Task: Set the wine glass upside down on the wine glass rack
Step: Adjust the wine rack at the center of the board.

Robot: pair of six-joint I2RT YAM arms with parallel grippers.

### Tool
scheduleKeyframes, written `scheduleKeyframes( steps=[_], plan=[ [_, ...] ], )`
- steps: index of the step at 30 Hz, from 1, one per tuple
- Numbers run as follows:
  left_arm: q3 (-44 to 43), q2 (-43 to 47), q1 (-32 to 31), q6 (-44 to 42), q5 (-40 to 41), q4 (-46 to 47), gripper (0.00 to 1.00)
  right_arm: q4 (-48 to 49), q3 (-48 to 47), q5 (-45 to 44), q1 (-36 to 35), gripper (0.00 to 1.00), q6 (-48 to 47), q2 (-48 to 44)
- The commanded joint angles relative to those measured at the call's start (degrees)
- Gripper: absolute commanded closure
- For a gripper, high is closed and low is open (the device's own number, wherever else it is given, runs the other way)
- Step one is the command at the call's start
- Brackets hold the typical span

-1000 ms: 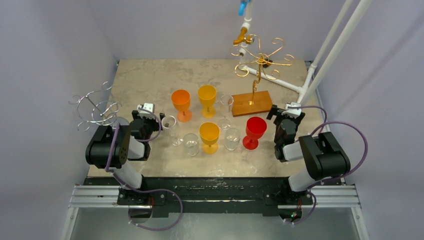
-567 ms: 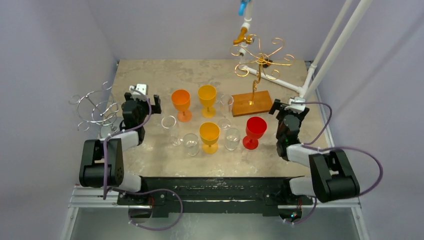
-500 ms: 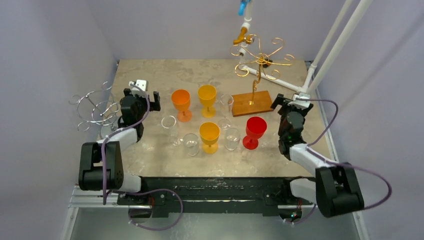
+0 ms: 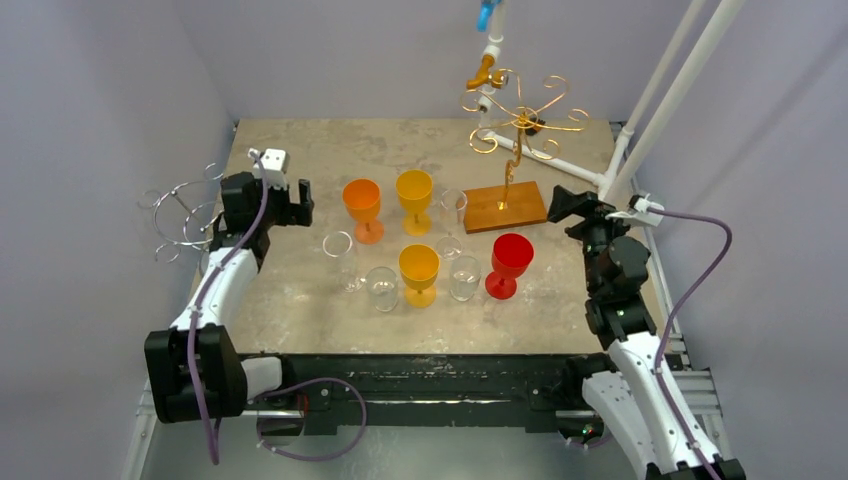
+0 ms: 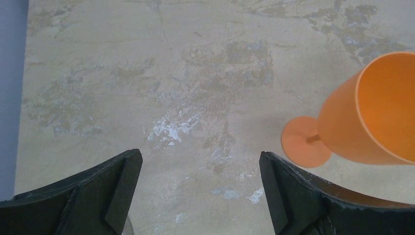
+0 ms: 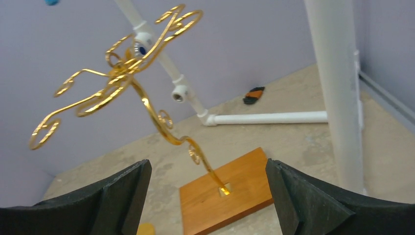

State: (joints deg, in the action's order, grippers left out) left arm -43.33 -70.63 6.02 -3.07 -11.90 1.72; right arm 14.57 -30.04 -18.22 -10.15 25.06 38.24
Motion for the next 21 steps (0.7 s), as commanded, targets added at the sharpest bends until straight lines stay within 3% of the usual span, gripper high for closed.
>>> scheduleKeyframes(
  steps=[1,5,13,21],
  plan=[
    [-7.74,1.51,0.33,-1.73,-1.72,-11.77,0.0,-12.35,-7.63,12.23,-0.13,0.01,3.98,-0.79],
    [-12.33,1.06,0.35,-2.09,-0.02,-16.75,0.0,-25.94,-16.98,11.42,-0.5,0.01,-0.05,4.13],
    [-22.63,0.35,0.37,0.53,-2.0,-25.15,0.01,-36.79,-25.38,8.03,-2.21,0.01,-6.11,4.02],
    [-29.51,-1.59,0.39,1.53,-8.46,-30.97,0.01,-45.0,-41.28,6.08,-3.52,0.05,-5.9,12.57]
  ],
)
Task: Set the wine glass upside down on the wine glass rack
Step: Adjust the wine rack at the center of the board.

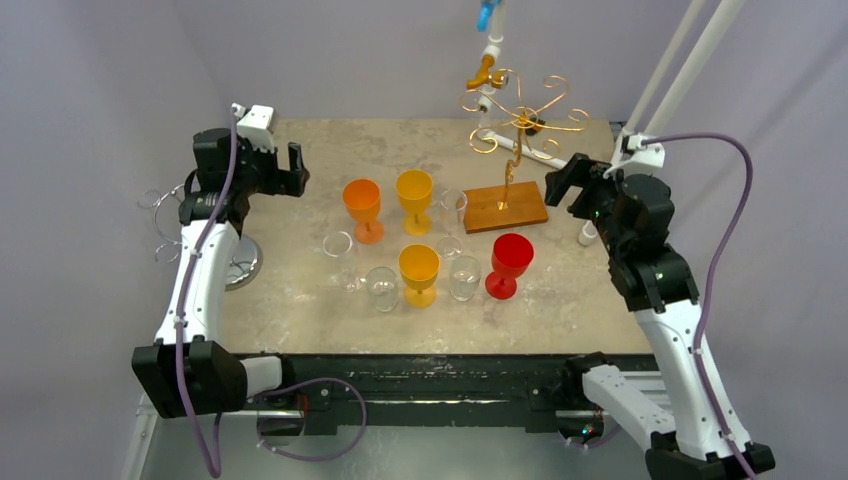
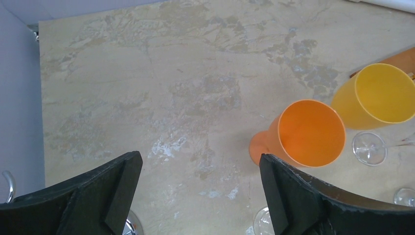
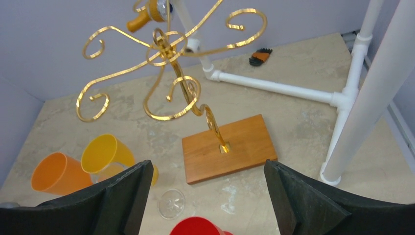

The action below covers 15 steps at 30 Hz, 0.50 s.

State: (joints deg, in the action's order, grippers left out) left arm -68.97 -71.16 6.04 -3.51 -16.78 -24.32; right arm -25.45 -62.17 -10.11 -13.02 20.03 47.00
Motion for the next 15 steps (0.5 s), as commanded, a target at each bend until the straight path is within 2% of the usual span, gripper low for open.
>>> scheduleKeyframes(
  steps=[1,6,15],
  plan=[
    [-4.2,-1.16,0.37,1.82,-3.9,-5.09,0.0,-6.07,-11.96,-1.82,-0.7,0.06,-0.5,5.51],
    [-4.85,-1.19,0.36,0.74,-4.6,-5.87,0.01,-10.11,-22.96,-3.21,-2.75,0.09,1.78,13.98],
    [-4.38,-1.72,0.31,-0.39,-6.6,-6.93,0.05,-11.32,-28.14,-10.02,-6.95,0.19,4.3,21.58]
  ],
)
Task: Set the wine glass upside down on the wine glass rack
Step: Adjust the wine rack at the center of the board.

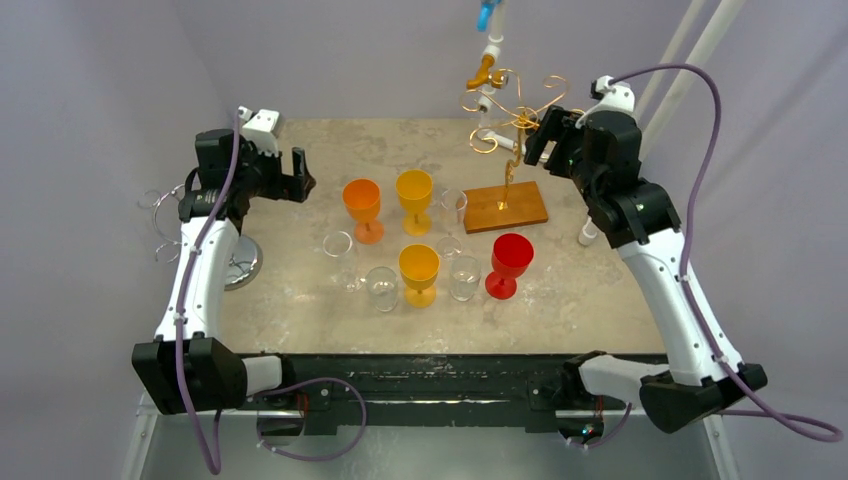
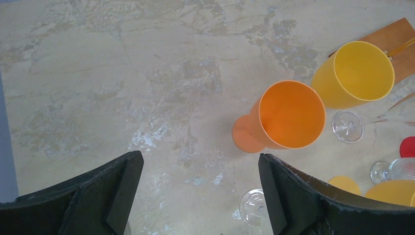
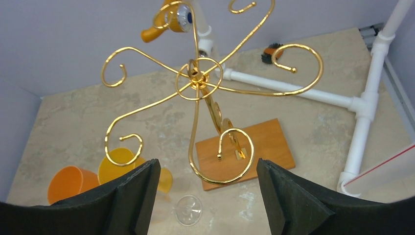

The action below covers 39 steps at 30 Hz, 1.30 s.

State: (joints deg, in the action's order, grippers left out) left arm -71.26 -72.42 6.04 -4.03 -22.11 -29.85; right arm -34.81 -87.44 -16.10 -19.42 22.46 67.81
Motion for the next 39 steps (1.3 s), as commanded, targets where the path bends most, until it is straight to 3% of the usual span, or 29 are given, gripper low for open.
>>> scheduleKeyframes(
  steps=[1,21,29,39],
  plan=[
    [-2.09,-0.58,0.36,0.02,-1.3,-1.51,0.05,-1.76,-2.97,-4.6,-0.54,0.2,1.95,0.8],
    [-1.07,0.74,0.34,-0.47,-3.3,-1.82,0.06,-2.11,-3.1,-6.24,-0.56,0.41,1.54,4.8],
    [-1.41,0.97,0.37,0.88,-5.45,-1.96,0.07,-2.82,-3.1,-3.74,-1.56,0.66,2.2,4.14],
    [-1.42,0.96,0.31,0.65,-5.43,-2.14,0.07,-2.94,0.01,-8.73,-9.39,0.68,4.66,3.17]
  ],
)
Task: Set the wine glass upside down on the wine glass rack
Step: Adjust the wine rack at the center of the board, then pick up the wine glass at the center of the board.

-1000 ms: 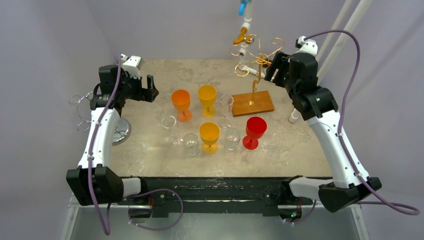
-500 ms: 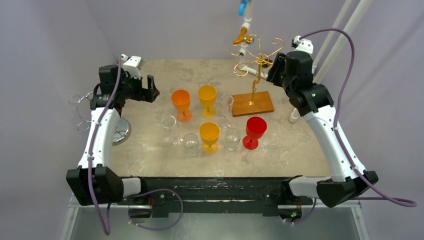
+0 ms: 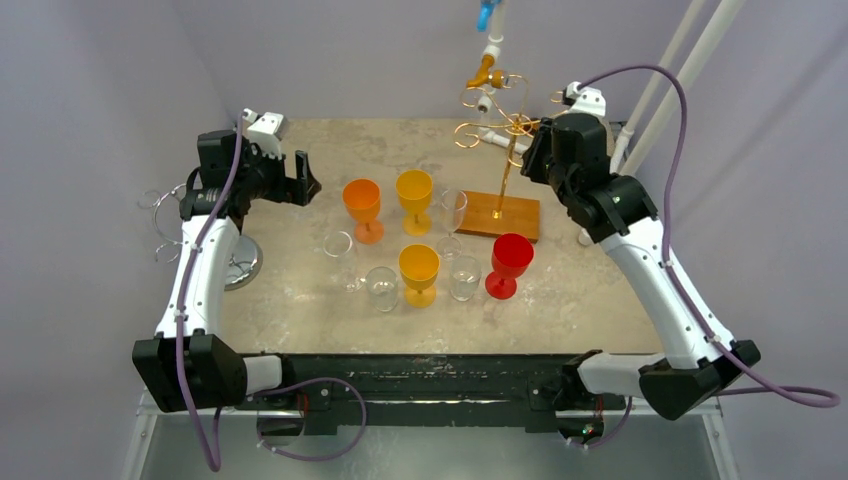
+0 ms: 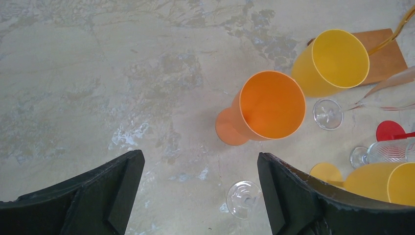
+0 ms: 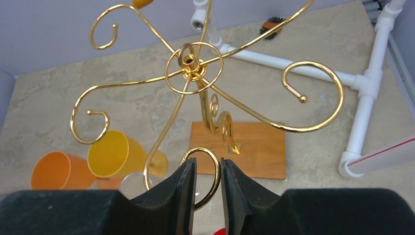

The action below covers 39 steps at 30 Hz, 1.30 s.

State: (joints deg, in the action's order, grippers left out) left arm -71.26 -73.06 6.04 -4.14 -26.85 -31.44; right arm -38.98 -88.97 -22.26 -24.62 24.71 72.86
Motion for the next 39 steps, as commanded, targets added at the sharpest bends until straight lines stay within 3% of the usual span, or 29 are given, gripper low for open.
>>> scheduleKeyframes(
  steps=[1,13,17,20,23,27,30,39],
  plan=[
    [-1.42,1.6,0.35,0.74,-0.74,-0.55,0.07,1.13,2.04,-3.8,-5.45,0.68,2.71,-2.11],
    [-1.42,2.1,0.3,0.63,-2.0,-1.63,0.07,-1.08,1.81,-10.41,-7.46,0.43,2.68,-6.24],
    [-1.17,2.38,0.25,0.84,-2.96,-1.93,0.07,-1.86,1.98,-10.09,-8.45,0.4,2.62,-9.37],
    [-1.13,2.34,0.26,1.04,-3.66,-1.97,0.07,-2.76,3.29,-10.73,-12.21,0.39,3.27,-10.67],
    [-1.16,2.34,0.27,1.09,-3.8,-2.17,0.07,-3.88,5.51,-15.25,-20.86,0.37,4.67,-10.37],
    [-1.25,2.33,0.23,0.59,-3.64,-2.78,0.07,-5.27,6.9,-23.9,-35.51,0.36,6.88,-6.84],
    [-1.56,2.34,0.21,0.13,-3.65,-3.44,0.07,-5.93,4.57,-25.29,-40.87,0.36,5.97,-0.83],
    [-1.96,3.13,0.23,-0.6,-3.71,-4.96,0.07,-4.19,-4.98,-20.96,-40.42,0.36,-4.0,13.31]
  ],
)
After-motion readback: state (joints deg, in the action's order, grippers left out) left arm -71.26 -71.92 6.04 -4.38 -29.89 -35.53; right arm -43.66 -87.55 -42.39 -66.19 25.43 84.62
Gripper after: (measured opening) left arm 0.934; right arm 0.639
